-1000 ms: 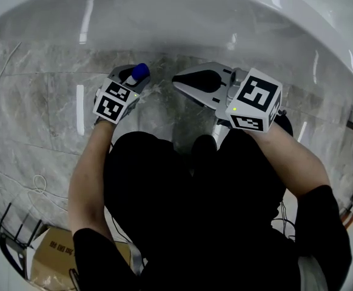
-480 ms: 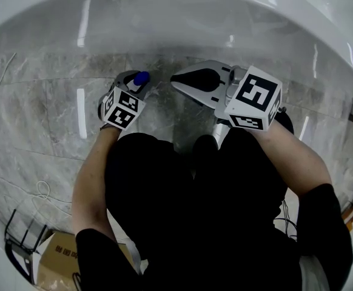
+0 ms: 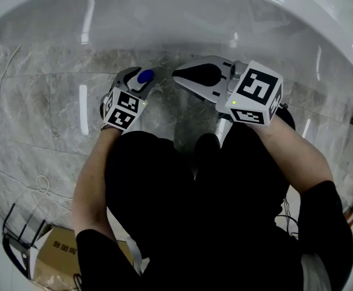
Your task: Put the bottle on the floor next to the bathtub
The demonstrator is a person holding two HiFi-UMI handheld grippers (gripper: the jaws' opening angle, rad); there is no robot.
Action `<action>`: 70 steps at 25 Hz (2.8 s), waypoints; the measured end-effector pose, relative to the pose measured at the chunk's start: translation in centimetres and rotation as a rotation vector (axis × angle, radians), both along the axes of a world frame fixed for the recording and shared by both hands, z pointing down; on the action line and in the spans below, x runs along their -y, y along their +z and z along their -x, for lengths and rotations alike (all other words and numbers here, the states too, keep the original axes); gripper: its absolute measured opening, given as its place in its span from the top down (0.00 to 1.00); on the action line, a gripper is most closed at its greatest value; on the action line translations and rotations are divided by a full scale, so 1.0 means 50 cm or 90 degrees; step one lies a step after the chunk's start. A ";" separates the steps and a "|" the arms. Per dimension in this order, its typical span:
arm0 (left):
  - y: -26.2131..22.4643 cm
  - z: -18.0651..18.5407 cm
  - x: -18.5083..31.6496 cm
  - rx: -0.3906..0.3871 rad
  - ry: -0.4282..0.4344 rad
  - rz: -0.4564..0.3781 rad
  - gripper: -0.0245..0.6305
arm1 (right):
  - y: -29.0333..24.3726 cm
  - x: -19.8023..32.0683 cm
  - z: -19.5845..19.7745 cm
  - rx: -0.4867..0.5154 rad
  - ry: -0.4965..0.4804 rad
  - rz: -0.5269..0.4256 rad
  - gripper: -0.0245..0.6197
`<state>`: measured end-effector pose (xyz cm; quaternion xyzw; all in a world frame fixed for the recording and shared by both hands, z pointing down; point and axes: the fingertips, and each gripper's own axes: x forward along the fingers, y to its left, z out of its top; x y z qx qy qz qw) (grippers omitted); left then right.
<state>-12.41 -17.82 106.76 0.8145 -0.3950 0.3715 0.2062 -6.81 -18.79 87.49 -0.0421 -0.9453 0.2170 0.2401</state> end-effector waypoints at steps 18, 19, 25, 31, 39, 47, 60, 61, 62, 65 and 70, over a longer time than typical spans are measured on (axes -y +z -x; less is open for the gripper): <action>-0.223 0.028 0.059 -0.187 -0.048 -0.104 0.58 | -0.015 0.026 0.054 0.005 0.020 -0.023 0.92; -0.244 0.036 0.064 -0.205 -0.062 -0.115 0.58 | -0.014 0.027 0.055 0.002 0.023 -0.023 0.92; -0.377 0.056 0.070 -0.288 -0.115 -0.162 0.71 | -0.061 0.038 0.044 -0.003 0.048 -0.050 0.92; -0.563 0.061 0.045 -0.311 -0.193 -0.185 0.92 | -0.258 0.013 0.058 0.097 0.069 -0.149 0.92; -0.830 0.084 0.020 -0.247 -0.235 -0.197 0.94 | -0.465 -0.022 0.045 0.112 0.081 -0.053 0.92; -1.158 0.053 -0.024 -0.266 -0.227 -0.181 0.94 | -0.764 -0.054 0.041 0.091 0.074 -0.039 0.92; -1.521 0.052 -0.145 -0.259 -0.251 -0.234 0.94 | -1.145 -0.154 0.018 0.087 0.059 -0.008 0.92; -1.527 0.047 -0.161 -0.235 -0.236 -0.239 0.93 | -1.162 -0.165 0.013 0.086 0.059 -0.014 0.92; -1.525 0.042 -0.180 -0.199 -0.212 -0.239 0.93 | -1.178 -0.178 0.007 0.084 0.055 -0.021 0.92; -1.516 0.049 -0.234 -0.122 -0.150 -0.216 0.93 | -1.225 -0.218 -0.016 0.082 0.042 -0.040 0.92; -1.638 0.052 -0.281 -0.183 -0.196 -0.252 0.93 | -1.280 -0.282 -0.059 0.078 0.017 -0.070 0.92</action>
